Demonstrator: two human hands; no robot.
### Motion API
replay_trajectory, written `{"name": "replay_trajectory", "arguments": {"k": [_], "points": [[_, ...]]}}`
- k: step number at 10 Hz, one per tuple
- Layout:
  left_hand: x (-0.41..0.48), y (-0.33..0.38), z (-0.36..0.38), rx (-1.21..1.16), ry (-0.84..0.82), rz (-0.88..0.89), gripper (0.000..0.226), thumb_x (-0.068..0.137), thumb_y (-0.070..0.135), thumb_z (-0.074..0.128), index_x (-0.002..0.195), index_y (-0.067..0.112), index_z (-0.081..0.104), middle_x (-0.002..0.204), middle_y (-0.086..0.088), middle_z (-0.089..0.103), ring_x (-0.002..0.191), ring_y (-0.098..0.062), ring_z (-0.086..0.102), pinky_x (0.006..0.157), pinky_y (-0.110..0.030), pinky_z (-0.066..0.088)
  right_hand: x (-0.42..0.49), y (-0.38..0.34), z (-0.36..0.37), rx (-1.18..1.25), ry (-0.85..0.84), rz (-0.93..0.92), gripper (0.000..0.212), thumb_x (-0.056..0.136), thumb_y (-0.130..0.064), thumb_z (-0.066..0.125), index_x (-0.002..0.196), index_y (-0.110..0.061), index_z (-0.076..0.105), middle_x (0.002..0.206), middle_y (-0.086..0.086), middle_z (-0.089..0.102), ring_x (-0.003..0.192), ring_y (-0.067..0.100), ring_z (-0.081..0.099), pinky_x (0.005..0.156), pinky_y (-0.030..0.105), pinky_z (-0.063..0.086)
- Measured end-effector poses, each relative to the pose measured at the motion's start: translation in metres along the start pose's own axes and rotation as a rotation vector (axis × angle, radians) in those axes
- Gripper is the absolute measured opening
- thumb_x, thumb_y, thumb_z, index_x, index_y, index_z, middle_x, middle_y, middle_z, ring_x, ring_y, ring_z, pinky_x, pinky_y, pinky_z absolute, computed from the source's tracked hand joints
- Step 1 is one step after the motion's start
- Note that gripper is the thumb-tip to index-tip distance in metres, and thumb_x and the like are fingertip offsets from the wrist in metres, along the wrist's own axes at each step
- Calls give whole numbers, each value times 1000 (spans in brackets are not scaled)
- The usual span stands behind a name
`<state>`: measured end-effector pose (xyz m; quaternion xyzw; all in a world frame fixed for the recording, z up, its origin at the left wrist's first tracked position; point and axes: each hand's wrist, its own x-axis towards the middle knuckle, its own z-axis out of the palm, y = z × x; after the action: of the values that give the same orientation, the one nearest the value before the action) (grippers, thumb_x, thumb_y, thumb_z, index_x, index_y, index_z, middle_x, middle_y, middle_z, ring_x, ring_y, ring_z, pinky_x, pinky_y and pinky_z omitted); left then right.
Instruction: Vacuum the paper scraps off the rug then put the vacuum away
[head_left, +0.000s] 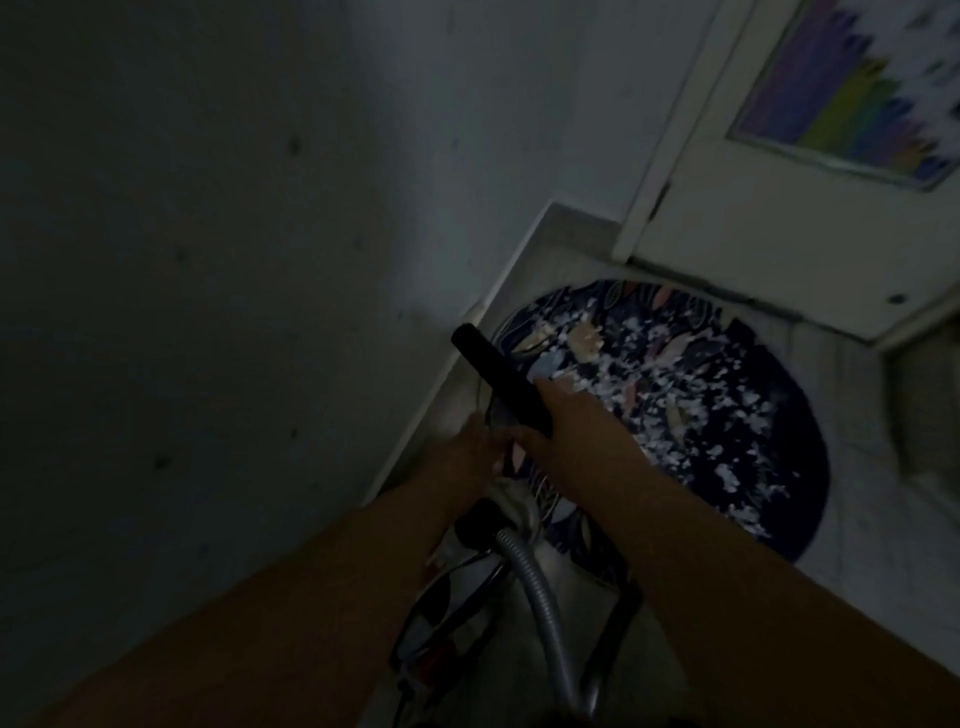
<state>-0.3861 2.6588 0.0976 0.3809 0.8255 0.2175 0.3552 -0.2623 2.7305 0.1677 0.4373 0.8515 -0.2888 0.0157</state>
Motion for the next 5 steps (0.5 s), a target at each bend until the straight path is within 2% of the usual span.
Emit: {"name": "replay_trajectory", "arguments": {"k": [1,2,3,4,5], "points": [[-39,92,-23,-395,-217,-2,67,92,57,40,149,27,24,147,4,39,132,-15,40,114,-27,27,-14,14,-66,121,34,86,69,96,-41,56,155,-26,22,135,15,51,107,28,58,84,30,51],[-41,154,-17,-525,-202,66,75,82,69,43,147,33,29,151,5,31,138,-20,34,110,-31,31,-28,37,-129,267,98,69,59,97,-39,55,150,-30,32,132,6,56,98,20,60,72,18,43],[-55,215,-8,-594,-261,75,59,94,57,37,148,36,24,154,6,26,140,-22,29,102,-31,34,-42,59,-185,438,136,86,50,98,-40,55,145,-30,41,131,-1,57,97,13,53,75,19,38],[-66,270,4,-593,-290,159,58,94,58,35,147,36,26,154,8,27,141,-20,28,116,-39,24,-50,80,-241,620,188,124,49,97,-39,56,143,-27,45,118,-6,58,93,12,54,77,23,42],[-70,316,14,-585,-283,210,59,91,62,35,145,39,31,150,12,34,137,-15,34,116,-41,26,-47,93,-279,756,226,155,51,96,-37,59,144,-24,47,118,-3,61,94,15,60,73,22,47]]}}
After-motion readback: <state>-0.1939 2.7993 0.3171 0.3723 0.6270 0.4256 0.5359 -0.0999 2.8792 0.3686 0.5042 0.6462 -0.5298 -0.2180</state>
